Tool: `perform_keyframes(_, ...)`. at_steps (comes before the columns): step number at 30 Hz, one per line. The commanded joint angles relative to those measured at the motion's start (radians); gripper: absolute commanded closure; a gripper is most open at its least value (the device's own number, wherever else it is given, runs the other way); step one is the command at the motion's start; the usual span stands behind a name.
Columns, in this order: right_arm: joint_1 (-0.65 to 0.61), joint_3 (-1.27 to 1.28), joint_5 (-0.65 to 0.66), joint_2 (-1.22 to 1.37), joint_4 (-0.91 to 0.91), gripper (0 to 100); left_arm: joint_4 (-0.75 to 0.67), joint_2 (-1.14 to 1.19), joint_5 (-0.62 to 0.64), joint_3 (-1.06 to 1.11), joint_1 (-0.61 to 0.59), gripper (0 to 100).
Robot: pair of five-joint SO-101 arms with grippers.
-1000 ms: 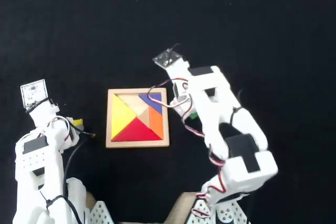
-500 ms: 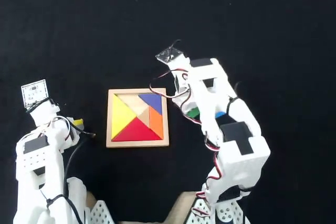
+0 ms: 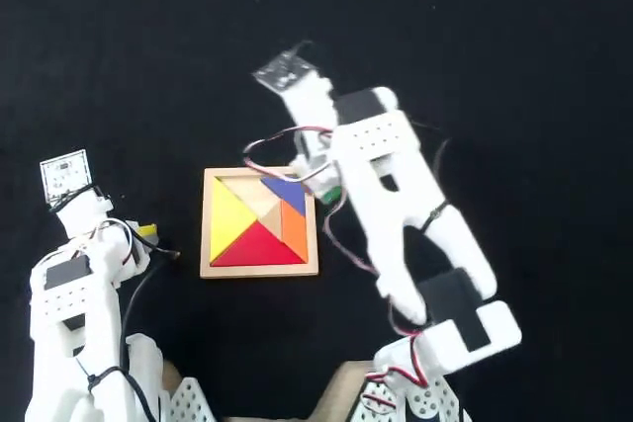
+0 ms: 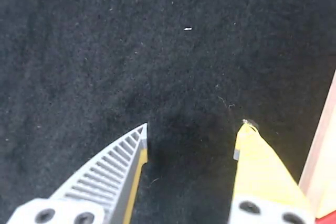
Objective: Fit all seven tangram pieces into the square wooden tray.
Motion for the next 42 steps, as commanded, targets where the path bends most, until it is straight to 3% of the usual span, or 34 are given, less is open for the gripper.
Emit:
perform_keyframes(1, -0.094, -0.140, -0.064, -0.033, 0.026, 93.4, -0.015, -0.017, -0.014, -0.002, -0.008, 73)
perform_keyframes(8, -0.218, -0.321, -0.135, 0.225, 0.023, 93.8, -0.015, -0.017, -0.014, -0.002, -0.008, 73)
perform_keyframes(16, -0.235, -0.486, -0.235, 0.469, 0.026, 93.8, -0.017, -0.017, -0.014, -0.002, -0.007, 73)
perform_keyframes(28, -0.235, -0.483, -0.235, 0.504, 0.034, 93.0, -0.018, -0.017, -0.014, -0.002, -0.007, 73)
perform_keyframes(35, -0.267, -0.472, -0.227, 0.504, 0.037, 75.7, -0.018, -0.017, -0.014, -0.002, -0.007, 73)
perform_keyframes(42, -0.282, -0.466, -0.204, 0.503, 0.037, 76.6, -0.018, -0.017, -0.014, -0.002, -0.007, 73)
